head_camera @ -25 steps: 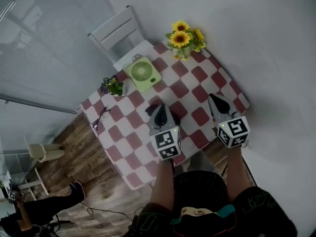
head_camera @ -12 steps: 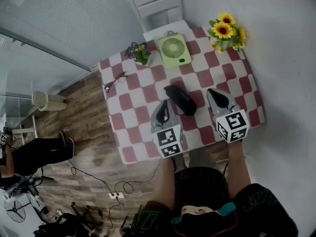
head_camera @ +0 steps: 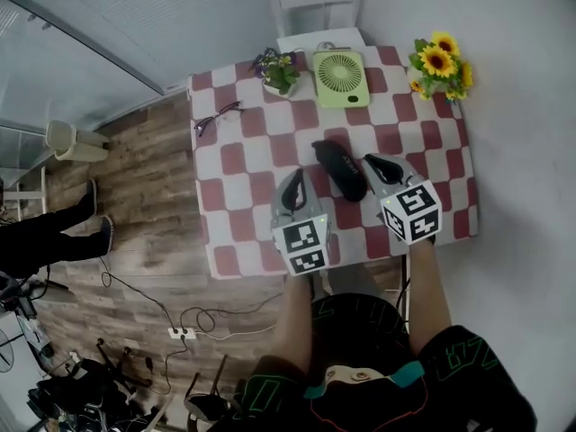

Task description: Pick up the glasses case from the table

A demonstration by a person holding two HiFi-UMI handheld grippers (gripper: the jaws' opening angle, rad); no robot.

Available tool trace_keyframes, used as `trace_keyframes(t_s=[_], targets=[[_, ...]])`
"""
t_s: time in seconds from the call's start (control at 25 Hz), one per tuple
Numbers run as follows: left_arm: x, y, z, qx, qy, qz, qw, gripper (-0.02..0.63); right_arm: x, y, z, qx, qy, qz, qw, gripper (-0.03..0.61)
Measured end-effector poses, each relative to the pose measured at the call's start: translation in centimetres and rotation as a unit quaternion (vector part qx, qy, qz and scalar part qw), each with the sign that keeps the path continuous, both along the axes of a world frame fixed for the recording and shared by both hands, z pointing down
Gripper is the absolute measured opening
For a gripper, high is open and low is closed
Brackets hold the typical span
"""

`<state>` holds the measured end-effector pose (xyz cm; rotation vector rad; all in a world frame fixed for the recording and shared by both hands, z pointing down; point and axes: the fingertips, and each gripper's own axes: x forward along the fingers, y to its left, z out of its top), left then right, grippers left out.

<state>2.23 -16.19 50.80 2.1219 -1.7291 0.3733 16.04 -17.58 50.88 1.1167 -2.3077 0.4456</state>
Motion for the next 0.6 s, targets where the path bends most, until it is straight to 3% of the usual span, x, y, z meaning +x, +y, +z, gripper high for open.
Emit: trace_keyframes(t_s=[0.08, 0.2, 0.32, 0.6], targets=[[-0.2, -0.3, 0.3, -0.002, 0.004, -0.001, 1.0000, 0.009, -0.9, -0.2, 0.7, -0.020, 0.008, -0.022, 1.000, 0.104], [-0.8, -0.4, 1.1, -0.009, 0.009, -0.007, 0.9999, 0.009, -2.5, -0.4, 2.0, -0.045, 0.022, -0.051, 0.997, 0.128], [-1.3, -0.3, 1.8, -0.017, 0.013, -0.011, 0.9997, 0.009, -3.7, -0.3, 3.8, -0.091, 0.034, -0.077, 0.992, 0.242], [-2.5, -0.6, 2.9, -0.029, 0.025, -0.019, 0.9991, 0.009, -4.5, -0.9, 7.2, -0.161, 0.085, -0.087, 0.979, 0.316]])
